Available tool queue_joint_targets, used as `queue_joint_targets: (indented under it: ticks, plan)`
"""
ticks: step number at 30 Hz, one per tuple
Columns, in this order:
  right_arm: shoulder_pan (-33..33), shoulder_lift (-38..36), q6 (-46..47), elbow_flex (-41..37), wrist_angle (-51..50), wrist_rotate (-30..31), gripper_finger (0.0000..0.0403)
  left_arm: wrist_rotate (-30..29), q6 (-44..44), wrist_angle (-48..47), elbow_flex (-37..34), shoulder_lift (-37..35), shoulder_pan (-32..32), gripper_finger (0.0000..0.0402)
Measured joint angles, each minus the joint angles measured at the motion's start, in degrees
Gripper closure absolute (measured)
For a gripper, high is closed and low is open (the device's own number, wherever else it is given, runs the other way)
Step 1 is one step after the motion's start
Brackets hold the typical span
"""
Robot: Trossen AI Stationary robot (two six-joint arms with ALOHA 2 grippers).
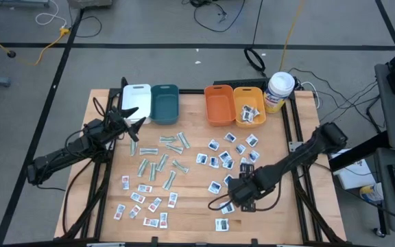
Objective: Pick & Place First Aid Supplies
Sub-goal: Put the towelette pack into the yellow bin
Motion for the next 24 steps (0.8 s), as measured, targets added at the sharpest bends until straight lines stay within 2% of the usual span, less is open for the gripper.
queue_joint_targets:
  ticks: [8, 14, 20, 24]
  plan:
    - [0.77, 0.5, 1.9, -9.22, 11.32, -0.36, 0.0208, 0.0, 0.0, -0.01, -0.01, 0.01, 0.0, 0.0105]
    - [0.92, 0.49, 1.97, -13.27, 18.56, -1.8, 0.0218, 0.0, 0.0, -0.01, -0.02, 0.01, 0.0, 0.0105]
    - [0.91, 0.49, 1.44, -14.56, 19.5, -1.63, 0.0235, 0.0, -0.01, -0.01, -0.01, 0.01, 0.02, 0.0105]
    - [0.9, 0.49, -0.09, -14.67, 19.47, -1.54, 0.027, 0.0, -0.02, -0.01, 0.0, 0.01, 0.02, 0.0105]
